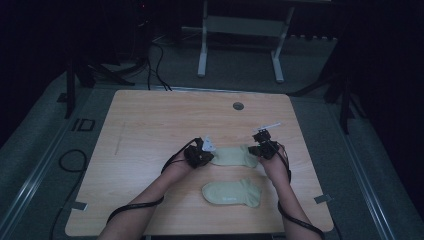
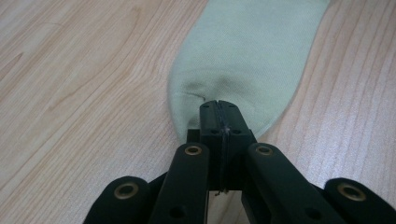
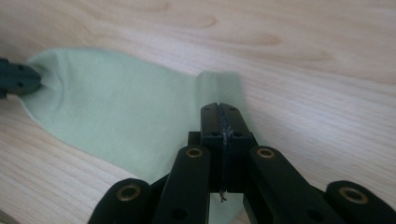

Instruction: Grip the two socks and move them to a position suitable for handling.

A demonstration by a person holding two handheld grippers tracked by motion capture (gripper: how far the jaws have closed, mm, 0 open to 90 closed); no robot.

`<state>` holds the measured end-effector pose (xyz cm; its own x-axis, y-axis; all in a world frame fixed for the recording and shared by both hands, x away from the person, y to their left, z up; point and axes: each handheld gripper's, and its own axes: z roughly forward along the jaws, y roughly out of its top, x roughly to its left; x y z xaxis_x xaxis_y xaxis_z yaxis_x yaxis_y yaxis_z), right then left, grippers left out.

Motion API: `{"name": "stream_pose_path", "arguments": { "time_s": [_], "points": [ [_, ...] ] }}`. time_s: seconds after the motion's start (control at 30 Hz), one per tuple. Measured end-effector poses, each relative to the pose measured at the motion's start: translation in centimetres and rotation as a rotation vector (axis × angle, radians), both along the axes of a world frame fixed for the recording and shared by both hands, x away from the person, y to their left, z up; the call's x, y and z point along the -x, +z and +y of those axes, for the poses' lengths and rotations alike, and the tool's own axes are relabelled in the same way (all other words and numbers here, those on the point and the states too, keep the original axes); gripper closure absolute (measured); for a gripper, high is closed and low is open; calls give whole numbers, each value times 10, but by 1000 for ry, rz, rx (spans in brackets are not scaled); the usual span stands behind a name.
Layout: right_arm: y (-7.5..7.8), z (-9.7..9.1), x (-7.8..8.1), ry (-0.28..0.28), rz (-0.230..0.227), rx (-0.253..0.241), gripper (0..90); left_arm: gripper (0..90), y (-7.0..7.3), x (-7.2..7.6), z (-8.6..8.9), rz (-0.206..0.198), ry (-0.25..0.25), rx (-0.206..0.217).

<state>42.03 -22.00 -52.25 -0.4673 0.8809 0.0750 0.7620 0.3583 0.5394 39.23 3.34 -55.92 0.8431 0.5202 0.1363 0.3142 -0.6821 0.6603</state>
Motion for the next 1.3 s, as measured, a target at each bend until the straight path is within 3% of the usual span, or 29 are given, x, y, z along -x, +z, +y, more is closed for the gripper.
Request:
{"name": "stream_pose_path", "arguments": {
  "time_s": [0.2,0.6,1.07,1.3],
  "points": [
    [-18,0,-4,-10,22,23,895,892,0,-3,0,-1,2,-1],
    [-17,-12,-5,-34,24,33,895,890,3,-14,-6,0,2,-30],
    [-17,-15,-7,-40,27,41,895,889,2,-14,-5,11,10,-19],
    [-13,-12,-6,-21,41,27,870,807,5,-14,-3,41,37,-10]
  ]
}}
